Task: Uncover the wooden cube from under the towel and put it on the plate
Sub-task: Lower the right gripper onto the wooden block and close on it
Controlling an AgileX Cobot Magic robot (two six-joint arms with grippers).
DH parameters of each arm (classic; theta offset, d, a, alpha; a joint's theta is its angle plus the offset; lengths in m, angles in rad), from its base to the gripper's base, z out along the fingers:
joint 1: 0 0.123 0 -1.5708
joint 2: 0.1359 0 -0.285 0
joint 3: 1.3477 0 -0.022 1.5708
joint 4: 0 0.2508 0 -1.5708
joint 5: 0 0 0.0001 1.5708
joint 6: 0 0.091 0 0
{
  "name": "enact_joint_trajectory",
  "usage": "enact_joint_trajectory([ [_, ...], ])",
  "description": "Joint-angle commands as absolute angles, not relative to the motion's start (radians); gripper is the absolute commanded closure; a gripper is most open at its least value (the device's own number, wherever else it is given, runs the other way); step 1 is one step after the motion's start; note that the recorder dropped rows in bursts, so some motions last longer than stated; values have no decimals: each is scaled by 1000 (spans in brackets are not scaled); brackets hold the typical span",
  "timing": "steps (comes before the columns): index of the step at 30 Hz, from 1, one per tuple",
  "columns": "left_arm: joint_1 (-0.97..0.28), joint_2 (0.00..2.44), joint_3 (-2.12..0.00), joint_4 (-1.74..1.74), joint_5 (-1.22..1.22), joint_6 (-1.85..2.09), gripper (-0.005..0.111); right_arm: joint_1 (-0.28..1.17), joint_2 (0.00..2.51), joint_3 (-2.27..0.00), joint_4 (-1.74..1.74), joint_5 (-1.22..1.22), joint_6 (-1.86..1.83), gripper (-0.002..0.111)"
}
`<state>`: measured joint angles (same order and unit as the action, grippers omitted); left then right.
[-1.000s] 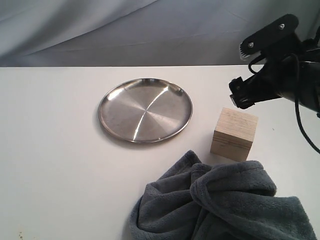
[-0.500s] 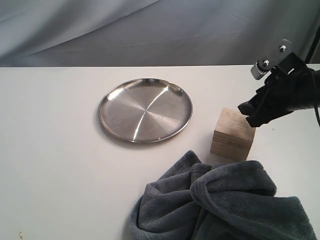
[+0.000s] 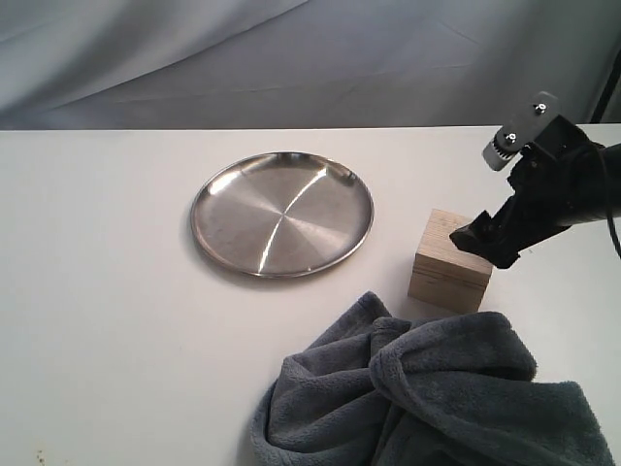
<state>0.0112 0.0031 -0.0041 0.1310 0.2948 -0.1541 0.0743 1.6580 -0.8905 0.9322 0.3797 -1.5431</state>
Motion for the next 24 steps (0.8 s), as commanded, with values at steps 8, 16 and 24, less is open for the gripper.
enact_joint_trajectory([
  [8,7,0,0,130,287,-154,106,81,1658,-898,954,485,-1596,3],
  [16,7,0,0,130,287,-154,106,81,1678,-898,897,460,-1642,3],
  [24,7,0,0,130,287,-154,106,81,1753,-898,897,416,-1689,3],
])
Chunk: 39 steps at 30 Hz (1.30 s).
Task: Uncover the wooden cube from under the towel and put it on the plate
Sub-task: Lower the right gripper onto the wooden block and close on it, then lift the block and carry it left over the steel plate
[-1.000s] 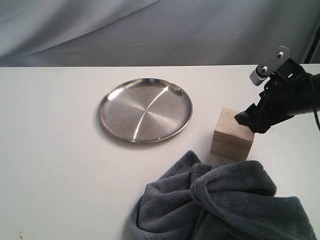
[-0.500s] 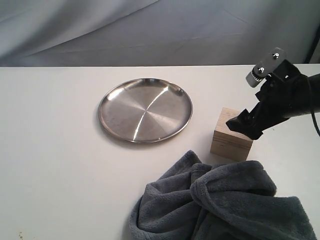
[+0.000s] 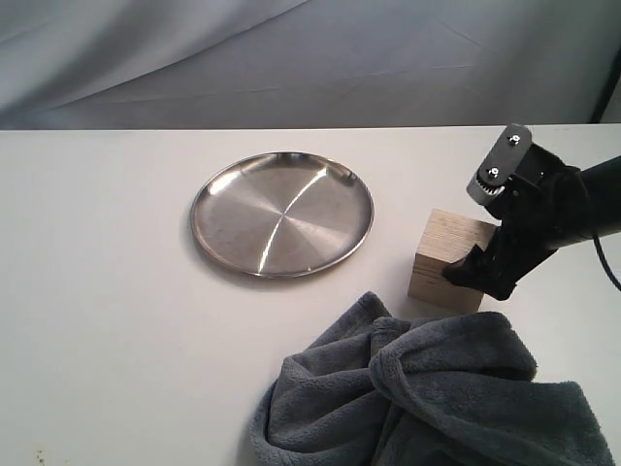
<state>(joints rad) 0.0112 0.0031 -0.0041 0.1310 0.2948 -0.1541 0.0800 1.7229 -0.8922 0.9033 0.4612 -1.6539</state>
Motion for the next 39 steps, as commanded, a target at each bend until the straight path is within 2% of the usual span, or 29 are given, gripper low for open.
enact_joint_trajectory([
  [1,7,0,0,130,287,-154,106,81,1758,-898,897,399,-1692,3],
  [10,7,0,0,130,287,-154,106,81,1844,-944,928,464,-1698,3],
  [22,7,0,0,130,287,-154,106,169,1846,-944,985,353,-1663,6],
  [24,7,0,0,130,287,-154,106,181,1846,-944,988,328,-1641,14],
  [25,7,0,0,130,287,-154,106,189,1846,-944,986,321,-1641,21],
  [31,7,0,0,130,287,-154,106,191,1846,-944,986,327,-1641,80],
  [34,7,0,0,130,287,-154,106,191,1842,-944,986,327,-1641,103],
  [35,7,0,0,130,287,-154,106,191,1837,-944,986,324,-1641,108],
  [39,7,0,0,130,287,-154,106,191,1786,-944,1014,295,-1641,108],
])
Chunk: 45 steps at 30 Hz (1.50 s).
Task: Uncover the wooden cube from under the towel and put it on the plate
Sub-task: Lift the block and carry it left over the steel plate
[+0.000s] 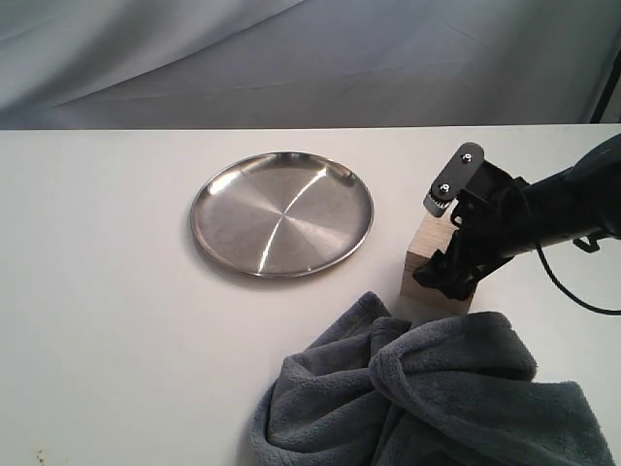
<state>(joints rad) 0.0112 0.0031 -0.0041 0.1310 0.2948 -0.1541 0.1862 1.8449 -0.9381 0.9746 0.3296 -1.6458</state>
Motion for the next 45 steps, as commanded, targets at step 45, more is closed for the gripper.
enact_joint_trajectory([
  [45,7,0,0,130,287,-154,106,410,2275,-1570,1707,359,-2015,108],
])
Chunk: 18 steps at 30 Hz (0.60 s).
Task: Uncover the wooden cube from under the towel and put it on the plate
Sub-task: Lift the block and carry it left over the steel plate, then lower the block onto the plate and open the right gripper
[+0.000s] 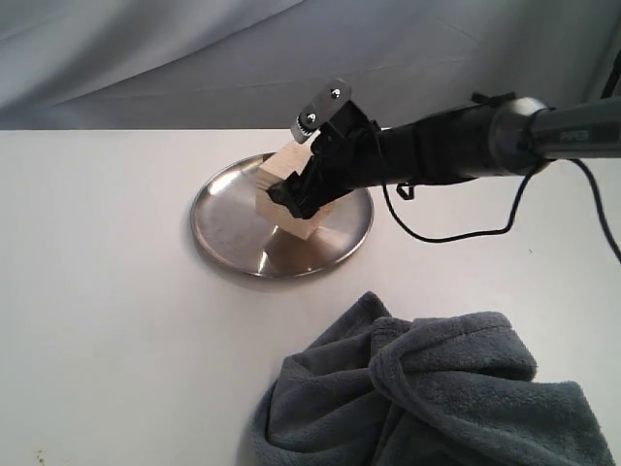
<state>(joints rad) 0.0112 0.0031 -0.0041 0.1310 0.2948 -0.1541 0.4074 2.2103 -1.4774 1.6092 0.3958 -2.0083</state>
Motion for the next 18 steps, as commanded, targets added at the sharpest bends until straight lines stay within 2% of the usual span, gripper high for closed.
enact_joint_trajectory([
  [1,7,0,0,130,287,-154,106,410,2291,-1588,1706,357,-2015,108],
  [6,7,0,0,130,287,-154,106,430,2343,-1654,1706,338,-2015,108],
  [18,7,0,0,130,287,-154,106,433,2345,-1654,1682,312,-2011,108],
])
